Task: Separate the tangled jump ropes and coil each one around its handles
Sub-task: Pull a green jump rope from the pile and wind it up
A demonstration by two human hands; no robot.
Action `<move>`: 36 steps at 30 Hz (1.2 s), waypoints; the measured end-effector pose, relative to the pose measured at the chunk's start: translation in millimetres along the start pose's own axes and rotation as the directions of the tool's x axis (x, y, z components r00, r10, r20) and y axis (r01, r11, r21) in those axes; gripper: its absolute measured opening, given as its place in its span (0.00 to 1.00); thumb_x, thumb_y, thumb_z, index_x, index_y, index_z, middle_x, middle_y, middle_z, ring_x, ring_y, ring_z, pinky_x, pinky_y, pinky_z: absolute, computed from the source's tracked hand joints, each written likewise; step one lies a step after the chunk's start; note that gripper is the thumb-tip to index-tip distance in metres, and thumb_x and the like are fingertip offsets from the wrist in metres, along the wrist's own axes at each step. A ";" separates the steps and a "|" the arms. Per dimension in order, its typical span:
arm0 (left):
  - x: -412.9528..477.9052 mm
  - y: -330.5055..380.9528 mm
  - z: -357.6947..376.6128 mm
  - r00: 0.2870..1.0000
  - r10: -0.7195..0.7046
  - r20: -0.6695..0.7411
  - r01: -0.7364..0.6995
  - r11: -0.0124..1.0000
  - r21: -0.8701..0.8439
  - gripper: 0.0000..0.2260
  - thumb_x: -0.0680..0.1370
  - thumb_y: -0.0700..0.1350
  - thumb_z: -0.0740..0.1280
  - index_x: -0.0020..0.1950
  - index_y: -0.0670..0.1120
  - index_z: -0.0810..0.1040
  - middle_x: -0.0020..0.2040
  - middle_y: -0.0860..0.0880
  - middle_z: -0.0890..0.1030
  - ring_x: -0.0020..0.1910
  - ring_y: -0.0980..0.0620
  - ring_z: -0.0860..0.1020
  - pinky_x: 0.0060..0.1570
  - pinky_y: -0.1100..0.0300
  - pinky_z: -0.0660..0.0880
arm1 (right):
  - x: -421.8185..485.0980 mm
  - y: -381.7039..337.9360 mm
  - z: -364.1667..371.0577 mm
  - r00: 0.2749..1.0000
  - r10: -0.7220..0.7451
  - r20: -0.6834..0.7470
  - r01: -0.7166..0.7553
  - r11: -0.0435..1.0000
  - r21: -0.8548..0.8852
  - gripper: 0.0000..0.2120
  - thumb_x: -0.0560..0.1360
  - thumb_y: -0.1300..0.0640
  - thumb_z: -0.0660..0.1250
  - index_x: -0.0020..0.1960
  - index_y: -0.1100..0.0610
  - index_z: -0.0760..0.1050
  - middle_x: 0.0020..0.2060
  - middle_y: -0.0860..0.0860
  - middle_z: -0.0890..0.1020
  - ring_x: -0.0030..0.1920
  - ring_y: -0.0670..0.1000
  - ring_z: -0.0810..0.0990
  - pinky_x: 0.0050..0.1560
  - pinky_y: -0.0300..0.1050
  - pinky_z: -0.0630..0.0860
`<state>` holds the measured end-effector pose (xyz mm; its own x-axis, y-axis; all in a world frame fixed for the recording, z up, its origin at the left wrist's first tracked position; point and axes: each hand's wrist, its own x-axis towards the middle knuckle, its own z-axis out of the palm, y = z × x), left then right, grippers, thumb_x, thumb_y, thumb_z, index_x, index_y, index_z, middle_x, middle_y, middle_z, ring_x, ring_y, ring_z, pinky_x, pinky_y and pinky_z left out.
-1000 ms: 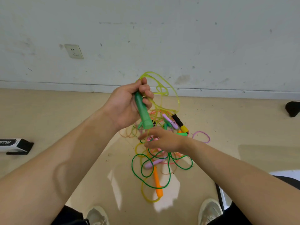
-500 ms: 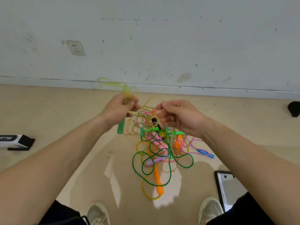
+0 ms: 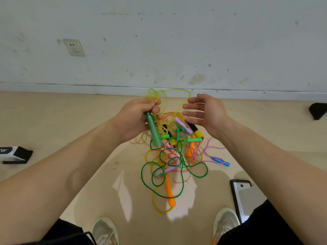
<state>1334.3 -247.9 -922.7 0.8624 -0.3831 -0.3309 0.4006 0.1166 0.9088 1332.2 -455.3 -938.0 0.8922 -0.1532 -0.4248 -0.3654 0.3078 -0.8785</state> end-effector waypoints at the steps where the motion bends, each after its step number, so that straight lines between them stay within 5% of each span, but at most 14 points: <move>1: 0.3 4.4 0.6 1.000 0.002 -0.009 -0.003 0.998 -0.060 0.08 0.84 0.42 0.55 0.50 0.47 0.73 0.33 0.53 0.72 0.36 0.53 0.76 0.40 0.58 0.70 | 0.8 5.2 -0.5 0.999 -0.010 -0.047 0.005 0.995 -0.102 0.10 0.80 0.58 0.58 0.47 0.60 0.76 0.40 0.56 0.82 0.34 0.54 0.82 0.36 0.45 0.79; 4: 1.6 15.7 2.8 1.000 0.013 -0.020 -0.017 0.984 -0.179 0.08 0.84 0.44 0.55 0.50 0.48 0.73 0.34 0.54 0.72 0.35 0.54 0.77 0.39 0.59 0.70 | -0.3 27.4 1.8 0.999 0.023 -0.029 -0.032 0.912 -0.408 0.10 0.76 0.66 0.58 0.42 0.59 0.76 0.43 0.59 0.82 0.36 0.54 0.78 0.41 0.49 0.77; 6: 2.2 20.8 2.6 1.000 0.026 -0.011 -0.028 0.964 -0.264 0.08 0.84 0.43 0.55 0.50 0.47 0.73 0.34 0.54 0.73 0.35 0.53 0.77 0.40 0.60 0.70 | -3.7 43.8 4.3 0.981 0.134 0.141 -0.019 0.788 -0.615 0.16 0.73 0.70 0.57 0.44 0.55 0.81 0.51 0.52 0.83 0.50 0.52 0.79 0.45 0.47 0.78; 8: 1.8 24.9 1.7 0.999 0.040 -0.007 -0.040 0.940 -0.339 0.08 0.84 0.42 0.55 0.50 0.46 0.73 0.34 0.53 0.74 0.35 0.53 0.77 0.41 0.61 0.71 | -8.7 56.1 6.5 0.878 0.322 0.354 0.033 0.696 -0.717 0.22 0.71 0.71 0.58 0.53 0.52 0.83 0.55 0.43 0.82 0.61 0.46 0.76 0.51 0.45 0.78; 11: 3.4 30.2 -4.6 0.997 0.055 -0.060 -0.075 0.904 -0.421 0.10 0.85 0.41 0.54 0.49 0.47 0.73 0.33 0.53 0.74 0.35 0.53 0.77 0.39 0.61 0.72 | -16.0 66.7 9.6 0.731 0.514 0.449 0.076 0.592 -0.802 0.16 0.74 0.66 0.61 0.52 0.52 0.83 0.53 0.44 0.83 0.55 0.45 0.77 0.54 0.44 0.72; 14: 5.4 35.5 -20.4 0.985 0.088 -0.148 -0.146 0.884 -0.444 0.10 0.85 0.42 0.54 0.50 0.47 0.73 0.35 0.53 0.76 0.37 0.53 0.78 0.40 0.60 0.73 | -14.6 69.6 7.5 0.762 0.495 0.417 0.156 0.485 -0.861 0.09 0.80 0.59 0.61 0.51 0.57 0.81 0.54 0.55 0.84 0.50 0.51 0.78 0.47 0.43 0.74; 17: 6.7 36.0 -34.8 0.955 0.149 -0.256 -0.206 0.955 -0.212 0.08 0.85 0.42 0.55 0.57 0.44 0.74 0.46 0.48 0.82 0.44 0.50 0.82 0.45 0.56 0.79 | -11.3 63.7 3.0 0.817 0.427 0.389 0.075 0.589 -0.805 0.13 0.85 0.56 0.55 0.53 0.60 0.77 0.51 0.58 0.86 0.48 0.55 0.86 0.49 0.47 0.81; 20: 10.9 22.1 -47.3 0.916 0.126 -0.382 -0.036 0.972 0.233 0.08 0.85 0.41 0.58 0.55 0.40 0.74 0.59 0.40 0.81 0.49 0.41 0.83 0.53 0.51 0.81 | -12.2 50.5 7.7 0.899 0.221 0.378 0.045 0.811 -0.583 0.12 0.85 0.56 0.55 0.54 0.61 0.75 0.41 0.57 0.86 0.40 0.54 0.87 0.42 0.47 0.84; 24: 7.7 6.0 -54.9 0.940 0.022 -0.340 0.252 0.628 0.736 0.11 0.84 0.41 0.58 0.55 0.35 0.76 0.62 0.36 0.77 0.47 0.36 0.83 0.54 0.42 0.80 | -12.0 35.1 13.3 0.958 0.041 0.283 0.056 0.943 -0.327 0.11 0.85 0.57 0.57 0.57 0.64 0.74 0.35 0.55 0.84 0.33 0.50 0.85 0.30 0.39 0.80; 27: 3.4 2.7 -53.1 0.943 -0.080 -0.324 0.311 0.557 0.770 0.13 0.85 0.42 0.56 0.59 0.35 0.76 0.57 0.39 0.80 0.48 0.36 0.83 0.46 0.49 0.83 | -11.8 25.8 12.5 0.967 0.042 0.250 0.006 0.982 -0.187 0.12 0.84 0.56 0.59 0.58 0.64 0.73 0.32 0.53 0.85 0.31 0.48 0.84 0.29 0.38 0.80; 31: 3.0 -1.2 -43.9 0.954 -0.216 -0.207 0.299 0.725 0.621 0.14 0.85 0.41 0.56 0.58 0.34 0.78 0.49 0.40 0.86 0.48 0.40 0.85 0.42 0.55 0.82 | -14.1 20.8 14.4 0.965 0.063 0.255 -0.049 0.997 -0.063 0.10 0.84 0.57 0.59 0.57 0.64 0.72 0.32 0.54 0.84 0.30 0.48 0.84 0.28 0.38 0.80; 36: 6.4 -20.7 -17.8 0.975 -0.222 0.023 0.198 0.907 0.371 0.15 0.85 0.41 0.57 0.61 0.34 0.77 0.54 0.38 0.84 0.54 0.41 0.82 0.43 0.60 0.80 | -16.8 16.0 17.6 0.966 0.076 0.248 -0.097 0.993 0.071 0.09 0.84 0.57 0.59 0.54 0.63 0.72 0.31 0.55 0.84 0.30 0.49 0.84 0.27 0.37 0.79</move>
<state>1337.0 -236.5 -948.1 0.7445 -0.4204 -0.5187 0.4194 -0.3101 0.8532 1316.0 -431.3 -941.0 0.8996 0.1085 -0.4230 -0.4301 0.3874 -0.8154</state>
